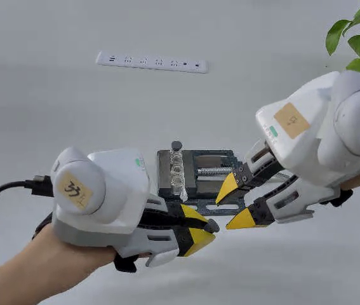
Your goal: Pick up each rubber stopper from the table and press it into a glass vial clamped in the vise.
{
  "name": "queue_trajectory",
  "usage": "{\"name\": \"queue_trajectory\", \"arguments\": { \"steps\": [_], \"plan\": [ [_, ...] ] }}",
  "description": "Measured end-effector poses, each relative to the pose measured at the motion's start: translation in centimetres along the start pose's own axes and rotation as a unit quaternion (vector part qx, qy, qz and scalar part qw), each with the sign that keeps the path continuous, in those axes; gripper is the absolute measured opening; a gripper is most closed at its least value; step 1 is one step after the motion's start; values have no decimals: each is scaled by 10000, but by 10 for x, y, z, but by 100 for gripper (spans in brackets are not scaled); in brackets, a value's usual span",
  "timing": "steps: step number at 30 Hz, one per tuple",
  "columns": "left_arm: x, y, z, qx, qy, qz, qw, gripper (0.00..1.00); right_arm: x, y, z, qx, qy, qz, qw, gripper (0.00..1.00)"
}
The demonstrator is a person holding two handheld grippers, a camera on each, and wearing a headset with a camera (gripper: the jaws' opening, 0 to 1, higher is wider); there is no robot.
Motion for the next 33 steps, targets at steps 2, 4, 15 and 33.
{"name": "queue_trajectory", "arguments": {
  "steps": [2,4,15,33],
  "plan": [
    [0,3,1,96,105,-105,9998,4,1,1,0,111,-19,-103,9999,14],
    [1,6,1,221,164,-217,9994,4,1,2,0,147,-17,-266,9995,14],
    [3,10,4,411,213,-421,9980,4,-3,2,0,155,-48,-242,9996,10],
    [4,10,8,552,232,-486,9970,4,-4,8,1,289,45,-254,9992,9]
  ]
}}
Point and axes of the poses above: the centre of the closed fingertips' face, and the gripper's own axes: z roughly backward along the fingers, x roughly to its right, y roughly out of its top, the point moved 5 cm from there along z, roughly backward along the fingers, and after that the axes turned 15 degrees about -x, right-handed, at the moved point
